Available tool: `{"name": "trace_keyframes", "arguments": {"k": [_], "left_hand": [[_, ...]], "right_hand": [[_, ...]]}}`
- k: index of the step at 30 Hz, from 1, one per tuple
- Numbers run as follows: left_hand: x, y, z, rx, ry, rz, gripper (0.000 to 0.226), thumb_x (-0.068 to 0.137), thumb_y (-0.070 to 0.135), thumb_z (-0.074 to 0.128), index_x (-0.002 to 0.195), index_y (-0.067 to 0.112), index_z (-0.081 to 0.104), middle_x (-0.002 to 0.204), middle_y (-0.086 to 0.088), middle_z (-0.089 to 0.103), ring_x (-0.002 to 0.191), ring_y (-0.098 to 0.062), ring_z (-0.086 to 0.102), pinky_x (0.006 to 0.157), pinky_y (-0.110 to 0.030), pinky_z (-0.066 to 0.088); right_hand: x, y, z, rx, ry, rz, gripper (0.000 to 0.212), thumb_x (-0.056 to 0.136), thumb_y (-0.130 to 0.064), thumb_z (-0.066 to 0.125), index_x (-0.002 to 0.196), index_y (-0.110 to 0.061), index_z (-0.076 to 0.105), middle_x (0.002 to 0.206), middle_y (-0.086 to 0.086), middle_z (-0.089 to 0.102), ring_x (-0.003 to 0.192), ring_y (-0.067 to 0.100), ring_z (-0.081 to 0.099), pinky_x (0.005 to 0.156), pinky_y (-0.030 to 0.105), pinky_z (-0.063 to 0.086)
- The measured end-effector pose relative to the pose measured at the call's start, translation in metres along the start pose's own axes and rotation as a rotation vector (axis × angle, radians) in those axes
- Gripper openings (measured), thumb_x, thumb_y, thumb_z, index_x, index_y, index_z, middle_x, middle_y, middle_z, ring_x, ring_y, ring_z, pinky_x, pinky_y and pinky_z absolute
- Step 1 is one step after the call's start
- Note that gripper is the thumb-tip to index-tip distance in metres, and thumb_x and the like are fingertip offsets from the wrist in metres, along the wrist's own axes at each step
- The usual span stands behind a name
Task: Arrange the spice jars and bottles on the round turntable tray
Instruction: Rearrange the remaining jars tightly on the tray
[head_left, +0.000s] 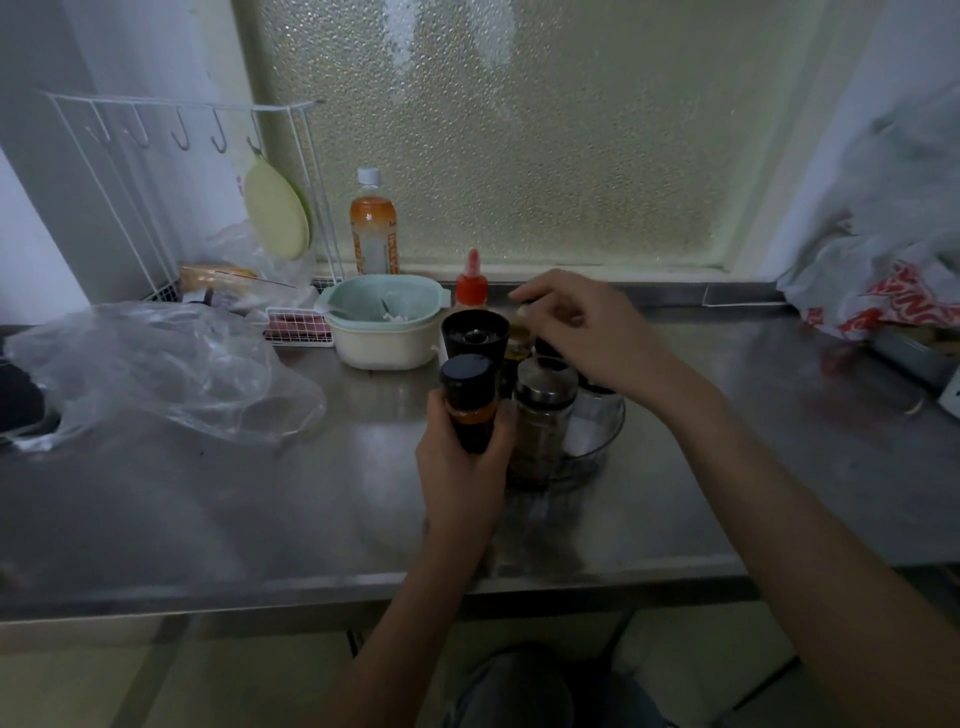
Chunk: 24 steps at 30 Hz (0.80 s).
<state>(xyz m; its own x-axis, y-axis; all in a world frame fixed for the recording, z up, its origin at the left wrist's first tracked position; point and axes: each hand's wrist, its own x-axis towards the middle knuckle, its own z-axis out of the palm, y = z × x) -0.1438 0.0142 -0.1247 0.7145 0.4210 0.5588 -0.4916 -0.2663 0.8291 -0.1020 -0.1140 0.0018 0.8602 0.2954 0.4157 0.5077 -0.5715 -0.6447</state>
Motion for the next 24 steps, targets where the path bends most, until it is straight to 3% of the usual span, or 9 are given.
{"name": "trace_keyframes", "arguments": {"k": [1,3,5,7,10,16,24], "left_hand": [[0.0,0.0,0.0,0.014,0.028,-0.007,0.017,0.074,0.045,0.06,0.084,0.039,0.048,0.075,0.028,0.063,0.063,0.006,0.059,0.051,-0.005,0.04],[0.0,0.0,-0.003,0.018,0.097,-0.043,0.019,0.074,0.043,0.059,0.087,0.035,0.048,0.075,0.031,0.061,0.065,0.007,0.058,0.053,-0.004,0.04],[0.0,-0.003,-0.005,-0.012,0.139,-0.116,0.019,0.076,0.038,0.06,0.091,0.029,0.052,0.074,0.029,0.062,0.065,0.008,0.058,0.054,-0.005,0.041],[0.001,-0.006,-0.007,-0.037,0.142,-0.215,0.019,0.079,0.036,0.06,0.093,0.024,0.055,0.076,0.018,0.065,0.068,0.002,0.061,0.06,-0.014,0.048],[0.003,-0.006,-0.007,-0.075,0.125,-0.36,0.018,0.082,0.031,0.061,0.094,0.018,0.057,0.083,-0.004,0.068,0.078,-0.024,0.066,0.069,-0.042,0.054],[0.004,-0.003,-0.008,-0.111,0.139,-0.397,0.008,0.08,0.027,0.061,0.086,0.024,0.058,0.081,0.003,0.067,0.072,-0.011,0.064,0.064,-0.032,0.051],[0.004,-0.001,-0.008,-0.168,0.114,-0.434,0.025,0.08,0.036,0.06,0.094,0.016,0.057,0.087,-0.016,0.067,0.076,-0.031,0.063,0.072,-0.051,0.053]], "right_hand": [[0.0,-0.004,0.006,-0.056,-0.07,0.012,0.03,0.086,-0.032,0.062,0.115,-0.023,0.058,0.095,-0.007,0.065,0.088,0.011,0.063,0.075,0.013,0.047],[0.002,-0.011,0.02,-0.162,-0.23,0.029,0.051,0.081,-0.04,0.065,0.127,-0.029,0.045,0.118,-0.004,0.061,0.106,0.015,0.059,0.092,0.03,0.048],[0.001,-0.014,0.038,-0.232,-0.268,0.028,0.064,0.079,-0.044,0.065,0.135,-0.029,0.036,0.131,0.003,0.057,0.118,0.022,0.054,0.098,0.044,0.044],[-0.001,-0.014,0.055,-0.373,-0.112,0.026,0.066,0.079,-0.05,0.061,0.136,-0.03,0.034,0.128,0.003,0.06,0.115,0.025,0.056,0.094,0.046,0.044],[-0.006,-0.013,0.067,-0.444,0.125,-0.011,0.064,0.077,-0.052,0.061,0.133,-0.031,0.039,0.118,-0.001,0.065,0.108,0.022,0.06,0.09,0.041,0.042],[-0.014,-0.009,0.067,-0.396,0.226,-0.058,0.066,0.066,-0.056,0.064,0.126,-0.038,0.043,0.113,-0.004,0.066,0.105,0.02,0.06,0.086,0.04,0.036],[-0.014,-0.007,0.076,-0.366,0.425,-0.047,0.068,0.066,-0.055,0.064,0.129,-0.033,0.048,0.107,-0.003,0.07,0.099,0.019,0.063,0.08,0.034,0.036]]}}
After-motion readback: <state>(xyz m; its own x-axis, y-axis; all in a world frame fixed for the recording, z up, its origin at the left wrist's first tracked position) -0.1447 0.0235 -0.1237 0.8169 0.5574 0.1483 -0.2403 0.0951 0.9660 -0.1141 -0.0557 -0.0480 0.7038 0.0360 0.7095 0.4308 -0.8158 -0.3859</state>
